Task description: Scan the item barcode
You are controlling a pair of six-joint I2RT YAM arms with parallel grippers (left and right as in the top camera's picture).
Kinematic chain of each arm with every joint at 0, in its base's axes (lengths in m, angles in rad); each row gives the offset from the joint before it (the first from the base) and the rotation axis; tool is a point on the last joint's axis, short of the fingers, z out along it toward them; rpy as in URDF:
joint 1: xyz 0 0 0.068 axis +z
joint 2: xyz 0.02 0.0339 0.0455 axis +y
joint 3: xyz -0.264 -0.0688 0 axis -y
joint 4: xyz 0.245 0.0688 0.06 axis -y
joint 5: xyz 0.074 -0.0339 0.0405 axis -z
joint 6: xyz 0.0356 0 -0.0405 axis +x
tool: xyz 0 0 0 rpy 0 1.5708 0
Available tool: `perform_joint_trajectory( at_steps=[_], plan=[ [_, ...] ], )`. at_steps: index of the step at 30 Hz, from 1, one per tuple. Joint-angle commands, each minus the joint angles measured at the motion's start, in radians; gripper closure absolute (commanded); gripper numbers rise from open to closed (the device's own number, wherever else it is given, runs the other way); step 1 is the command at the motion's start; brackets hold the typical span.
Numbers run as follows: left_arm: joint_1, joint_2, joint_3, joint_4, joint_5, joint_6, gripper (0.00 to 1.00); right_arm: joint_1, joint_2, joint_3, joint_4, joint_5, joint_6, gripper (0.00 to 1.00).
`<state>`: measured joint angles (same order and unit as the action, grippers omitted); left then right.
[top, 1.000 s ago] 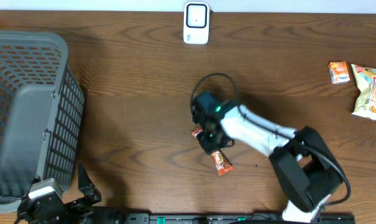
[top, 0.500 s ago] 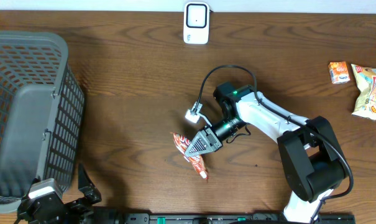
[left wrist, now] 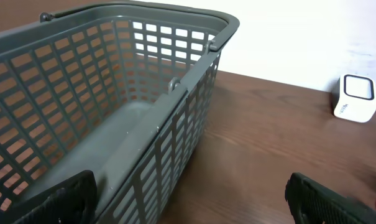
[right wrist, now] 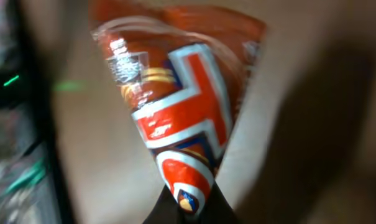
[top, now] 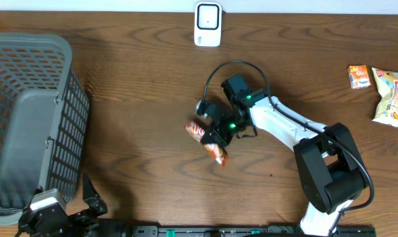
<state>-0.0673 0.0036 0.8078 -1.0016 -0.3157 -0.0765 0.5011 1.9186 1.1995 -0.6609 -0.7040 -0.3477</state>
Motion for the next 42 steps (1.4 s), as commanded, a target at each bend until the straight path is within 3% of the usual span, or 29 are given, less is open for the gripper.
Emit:
perform_joint_trajectory(
  at_steps=[1, 3, 5, 7, 8, 9, 11, 23, 31, 42],
  plan=[
    [0.003, 0.000, -0.073, -0.097, -0.025, -0.070, 0.02, -0.001, 0.000, 0.070, 0.021, 0.137, 0.191, 0.68],
    [0.003, 0.000, -0.073, -0.097, -0.025, -0.071, 0.02, 0.003, 0.000, 0.110, 0.000, 0.138, 0.202, 0.31],
    [0.003, 0.000, -0.073, -0.097, -0.025, -0.070, 0.02, 0.009, 0.000, 0.155, -0.033, 0.166, 0.206, 0.27],
    [0.003, 0.000, -0.073, -0.097, -0.025, -0.070, 0.02, 0.016, 0.000, 0.210, -0.077, 0.242, 0.232, 0.41],
    [0.003, 0.000, -0.073, -0.097, -0.026, -0.070, 0.02, 0.019, 0.000, 0.233, -0.092, 0.286, 0.251, 0.57],
    [0.003, 0.000, -0.073, -0.097, -0.026, -0.070, 0.02, 0.022, 0.000, 0.257, -0.102, 0.345, 0.296, 0.79],
    [0.003, 0.000, -0.073, -0.097, -0.025, -0.070, 0.02, 0.024, 0.000, 0.265, -0.098, 0.381, 0.367, 0.99],
    [0.003, 0.000, -0.073, -0.097, -0.025, -0.070, 0.02, 0.130, 0.006, 0.160, -0.069, 0.389, 0.398, 0.99],
    [0.003, 0.000, -0.073, -0.097, -0.026, -0.070, 0.02, 0.189, 0.045, 0.160, -0.018, 0.606, 0.423, 0.99],
    [0.003, 0.000, -0.073, -0.097, -0.025, -0.070, 0.02, 0.198, 0.149, 0.171, -0.068, 0.637, 0.422, 0.99]
  ],
)
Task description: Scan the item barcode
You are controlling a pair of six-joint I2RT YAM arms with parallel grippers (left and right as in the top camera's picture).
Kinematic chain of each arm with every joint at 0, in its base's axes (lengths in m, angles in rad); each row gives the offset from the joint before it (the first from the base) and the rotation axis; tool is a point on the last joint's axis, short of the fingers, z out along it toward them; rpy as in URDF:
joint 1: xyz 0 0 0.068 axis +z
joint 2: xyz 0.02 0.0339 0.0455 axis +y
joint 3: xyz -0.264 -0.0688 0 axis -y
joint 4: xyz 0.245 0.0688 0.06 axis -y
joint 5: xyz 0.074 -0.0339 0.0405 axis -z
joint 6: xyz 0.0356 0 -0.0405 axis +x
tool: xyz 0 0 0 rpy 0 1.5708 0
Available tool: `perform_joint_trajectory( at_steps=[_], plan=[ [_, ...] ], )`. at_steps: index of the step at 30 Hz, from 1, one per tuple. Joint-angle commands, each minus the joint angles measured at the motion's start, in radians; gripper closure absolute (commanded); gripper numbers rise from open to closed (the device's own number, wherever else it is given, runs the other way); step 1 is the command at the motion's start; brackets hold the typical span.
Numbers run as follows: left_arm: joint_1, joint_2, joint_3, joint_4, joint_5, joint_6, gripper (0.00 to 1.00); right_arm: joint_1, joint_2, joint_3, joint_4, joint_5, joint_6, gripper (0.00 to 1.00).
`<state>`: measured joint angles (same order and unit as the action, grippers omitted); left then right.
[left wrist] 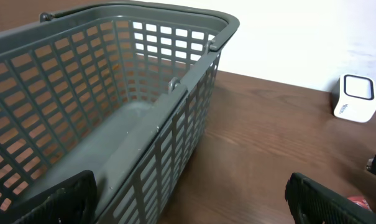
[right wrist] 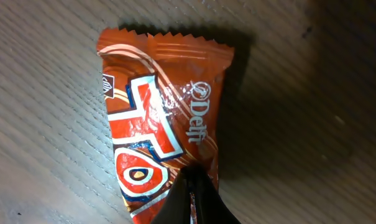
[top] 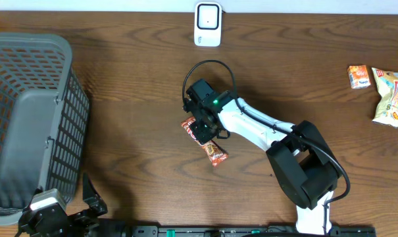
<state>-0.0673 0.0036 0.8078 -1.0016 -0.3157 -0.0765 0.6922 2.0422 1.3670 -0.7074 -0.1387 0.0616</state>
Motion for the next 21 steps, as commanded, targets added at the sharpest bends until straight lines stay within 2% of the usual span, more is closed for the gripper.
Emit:
perform_joint_trajectory(
  at_steps=[1, 7, 12, 21],
  plan=[
    [0.003, 0.000, -0.073, -0.097, -0.025, -0.070, 0.02, 0.006, 0.021, 0.013, -0.031, 0.087, 0.012, 0.99],
    [0.003, 0.000, -0.073, -0.097, -0.026, -0.070, 0.02, 0.002, -0.066, 0.113, -0.143, 0.121, 0.012, 0.99],
    [0.003, 0.000, -0.073, -0.097, -0.026, -0.071, 0.02, 0.028, -0.153, 0.124, -0.161, 0.117, 0.012, 0.99],
    [0.003, 0.000, -0.073, -0.097, -0.025, -0.071, 0.02, 0.097, -0.108, 0.028, -0.111, 0.139, 0.012, 0.99]
  ],
)
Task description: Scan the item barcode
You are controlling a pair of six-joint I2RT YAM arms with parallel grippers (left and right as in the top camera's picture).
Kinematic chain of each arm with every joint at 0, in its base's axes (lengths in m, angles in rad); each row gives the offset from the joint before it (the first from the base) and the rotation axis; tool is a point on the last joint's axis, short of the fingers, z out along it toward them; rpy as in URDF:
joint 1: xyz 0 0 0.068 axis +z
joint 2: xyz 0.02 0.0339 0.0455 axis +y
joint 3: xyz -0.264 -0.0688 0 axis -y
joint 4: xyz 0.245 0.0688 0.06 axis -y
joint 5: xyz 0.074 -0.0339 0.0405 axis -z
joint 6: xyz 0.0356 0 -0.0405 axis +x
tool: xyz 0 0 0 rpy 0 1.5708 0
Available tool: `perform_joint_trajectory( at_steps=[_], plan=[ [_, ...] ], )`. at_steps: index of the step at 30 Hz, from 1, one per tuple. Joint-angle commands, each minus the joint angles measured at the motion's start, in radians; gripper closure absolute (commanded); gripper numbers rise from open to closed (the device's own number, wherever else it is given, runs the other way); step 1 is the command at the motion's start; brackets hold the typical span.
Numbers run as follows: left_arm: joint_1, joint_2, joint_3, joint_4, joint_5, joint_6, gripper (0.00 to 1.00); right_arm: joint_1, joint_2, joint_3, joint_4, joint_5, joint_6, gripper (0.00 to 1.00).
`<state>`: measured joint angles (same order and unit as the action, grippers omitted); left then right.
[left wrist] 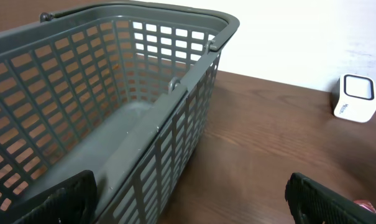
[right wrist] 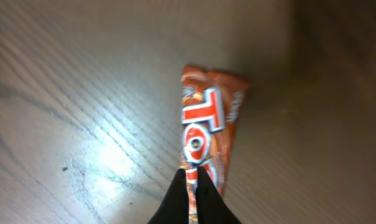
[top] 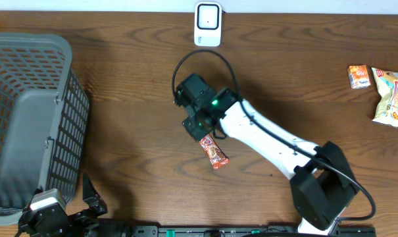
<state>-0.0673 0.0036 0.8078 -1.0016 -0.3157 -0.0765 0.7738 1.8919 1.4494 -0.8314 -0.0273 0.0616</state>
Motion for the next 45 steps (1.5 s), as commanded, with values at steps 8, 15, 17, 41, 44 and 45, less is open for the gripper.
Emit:
perform_joint_trajectory(
  at_steps=[8, 15, 17, 41, 44, 45],
  plan=[
    [0.003, 0.000, -0.073, -0.097, -0.025, -0.070, 0.02, 0.013, 0.156, -0.072, 0.029, 0.122, 0.054, 0.99],
    [0.003, 0.000, -0.073, -0.097, -0.025, -0.070, 0.02, 0.013, 0.155, -0.050, -0.017, 0.213, 0.054, 0.99],
    [0.003, 0.000, -0.073, -0.097, -0.025, -0.070, 0.02, 0.013, 0.137, -0.017, -0.078, 0.247, 0.058, 0.99],
    [0.003, 0.000, -0.073, -0.097, -0.026, -0.070, 0.02, 0.136, 0.000, -0.232, 0.045, 0.265, 0.110, 0.44],
    [0.003, 0.000, -0.073, -0.097, -0.025, -0.070, 0.02, 0.128, 0.001, -0.296, 0.130, 0.277, 0.106, 0.66],
    [0.003, 0.000, -0.073, -0.097, -0.026, -0.071, 0.02, 0.125, 0.004, -0.315, 0.153, 0.284, 0.106, 0.76]
  ],
)
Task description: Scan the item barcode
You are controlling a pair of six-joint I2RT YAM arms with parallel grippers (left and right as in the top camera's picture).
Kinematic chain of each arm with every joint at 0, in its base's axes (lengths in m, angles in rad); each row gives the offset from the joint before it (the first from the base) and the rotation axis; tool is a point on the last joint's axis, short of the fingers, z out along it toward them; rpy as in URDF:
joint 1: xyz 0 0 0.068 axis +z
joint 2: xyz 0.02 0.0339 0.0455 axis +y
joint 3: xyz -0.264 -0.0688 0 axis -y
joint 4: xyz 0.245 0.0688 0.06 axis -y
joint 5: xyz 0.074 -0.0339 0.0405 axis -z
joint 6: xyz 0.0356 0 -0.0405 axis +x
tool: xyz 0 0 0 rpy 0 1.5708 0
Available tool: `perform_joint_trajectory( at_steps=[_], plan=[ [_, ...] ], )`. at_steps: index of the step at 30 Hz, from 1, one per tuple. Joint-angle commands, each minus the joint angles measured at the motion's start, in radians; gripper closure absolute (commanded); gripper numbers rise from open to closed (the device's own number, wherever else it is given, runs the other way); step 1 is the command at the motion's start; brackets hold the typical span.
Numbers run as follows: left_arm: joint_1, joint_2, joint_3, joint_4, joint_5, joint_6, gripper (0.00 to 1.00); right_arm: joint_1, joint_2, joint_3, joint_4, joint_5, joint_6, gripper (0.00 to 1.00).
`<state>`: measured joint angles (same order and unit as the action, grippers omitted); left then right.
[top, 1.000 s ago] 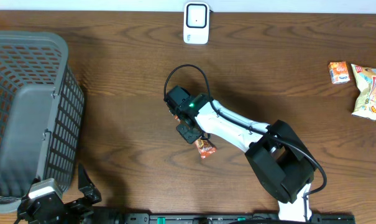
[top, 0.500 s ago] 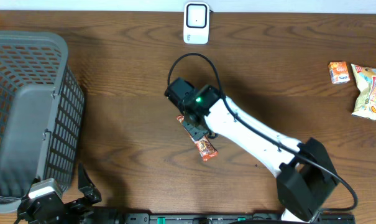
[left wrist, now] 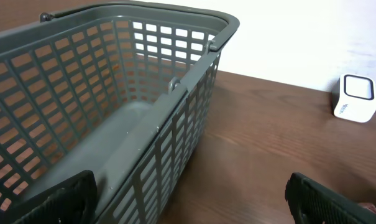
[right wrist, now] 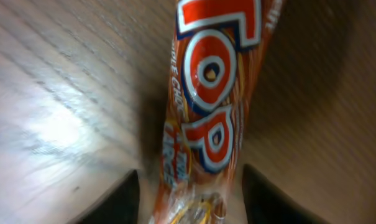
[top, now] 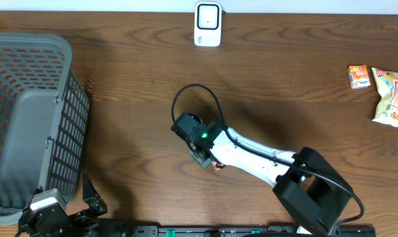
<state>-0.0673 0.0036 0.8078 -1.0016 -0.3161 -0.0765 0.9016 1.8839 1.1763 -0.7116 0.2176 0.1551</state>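
Note:
An orange candy bar [right wrist: 212, 106] with "TOP" in red and white letters lies on the brown table. My right gripper [right wrist: 191, 208] is open and low over it, with one dark finger [right wrist: 119, 199] on each side of the bar's near end. From overhead the right gripper [top: 202, 150] covers most of the bar, and only an orange tip [top: 217, 166] shows. The white barcode scanner [top: 207, 24] stands at the table's far edge. My left gripper [left wrist: 194, 205] is open at the near left corner with nothing between its fingers.
A grey mesh basket [top: 27, 112] fills the left side of the table, right beside the left gripper. Two snack packets, a small orange one [top: 358, 76] and a larger yellow-white one [top: 391, 97], lie at the far right.
My right gripper was shut, with its tips at the bar's end. Now it is open, lower, and astride the bar. The bar still lies at the table's middle. The left arm has not moved.
At first my right gripper was shut on the end of the wrapper at mid-table. Then the bar lay flat on the wood with the shut tips at its edge. Then the gripper was farther off, still shut. Now it is open around the bar.

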Motion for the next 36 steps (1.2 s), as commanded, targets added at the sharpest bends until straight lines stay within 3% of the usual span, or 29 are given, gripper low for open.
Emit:
perform_joint_trajectory(
  at_steps=[1, 3, 7, 10, 11, 14, 16, 18, 22, 27, 36],
  plan=[
    [0.003, 0.000, -0.073, -0.097, -0.025, -0.070, 0.02, -0.006, 0.016, -0.061, 0.053, 0.040, 0.012, 0.78],
    [0.003, 0.000, -0.073, -0.097, -0.025, -0.070, 0.02, -0.012, 0.032, -0.092, 0.081, 0.042, 0.013, 0.77],
    [0.003, 0.000, -0.073, -0.097, -0.025, -0.070, 0.02, -0.024, 0.115, -0.118, 0.077, 0.033, 0.033, 0.51],
    [0.003, 0.000, -0.073, -0.097, -0.025, -0.070, 0.02, -0.035, 0.168, -0.118, 0.041, 0.000, 0.032, 0.39],
    [0.003, 0.000, -0.073, -0.097, -0.025, -0.070, 0.02, -0.039, 0.181, -0.118, 0.028, -0.011, 0.032, 0.46],
    [0.003, 0.000, -0.073, -0.097, -0.025, -0.070, 0.02, -0.055, 0.196, -0.118, -0.009, -0.015, 0.032, 0.86],
    [0.003, 0.000, -0.073, -0.097, -0.025, -0.071, 0.02, -0.068, 0.196, -0.117, -0.040, -0.048, 0.031, 0.98],
    [0.003, 0.000, -0.073, -0.097, -0.025, -0.070, 0.02, -0.087, 0.196, -0.109, -0.080, -0.143, 0.028, 0.99],
    [0.003, 0.000, -0.073, -0.097, -0.025, -0.070, 0.02, -0.173, 0.196, -0.074, -0.155, -0.515, -0.091, 0.99],
    [0.003, 0.000, -0.073, -0.097, -0.025, -0.070, 0.02, -0.341, 0.196, -0.008, -0.248, -1.216, -0.448, 0.99],
    [0.003, 0.000, -0.073, -0.097, -0.025, -0.070, 0.02, -0.500, 0.196, -0.010, -0.264, -1.653, -0.661, 0.99]
  ],
)
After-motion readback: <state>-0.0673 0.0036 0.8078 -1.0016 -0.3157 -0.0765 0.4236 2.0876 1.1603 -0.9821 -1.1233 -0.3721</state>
